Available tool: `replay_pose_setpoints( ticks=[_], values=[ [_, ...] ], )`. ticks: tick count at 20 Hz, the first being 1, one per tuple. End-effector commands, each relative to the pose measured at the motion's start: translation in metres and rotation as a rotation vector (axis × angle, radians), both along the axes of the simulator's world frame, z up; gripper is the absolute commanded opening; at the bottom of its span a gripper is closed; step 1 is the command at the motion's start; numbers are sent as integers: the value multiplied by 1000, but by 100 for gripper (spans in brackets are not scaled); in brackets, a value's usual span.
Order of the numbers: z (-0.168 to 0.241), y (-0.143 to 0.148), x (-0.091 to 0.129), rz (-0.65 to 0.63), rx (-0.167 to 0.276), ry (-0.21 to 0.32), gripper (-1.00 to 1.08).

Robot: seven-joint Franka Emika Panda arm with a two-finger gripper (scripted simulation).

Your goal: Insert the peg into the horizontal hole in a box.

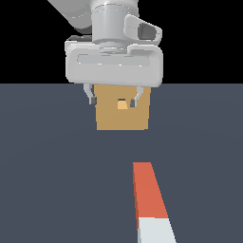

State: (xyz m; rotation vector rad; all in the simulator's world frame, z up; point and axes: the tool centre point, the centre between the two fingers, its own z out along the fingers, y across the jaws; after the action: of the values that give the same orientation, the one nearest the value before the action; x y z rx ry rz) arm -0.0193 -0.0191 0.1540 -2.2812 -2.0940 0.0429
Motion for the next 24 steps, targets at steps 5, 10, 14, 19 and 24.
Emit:
replay_pose_setpoints(
  ticks=[5,10,14,19,24],
  values=[
    [-2,-6,1,2,-1,-1,100],
    [-11,-28,5,8,-3,-6,100],
    [-23,-59,11,16,-5,-13,100],
    [-41,-106,22,28,-8,-23,100],
    [-60,-156,34,41,-11,-35,100]
  ],
)
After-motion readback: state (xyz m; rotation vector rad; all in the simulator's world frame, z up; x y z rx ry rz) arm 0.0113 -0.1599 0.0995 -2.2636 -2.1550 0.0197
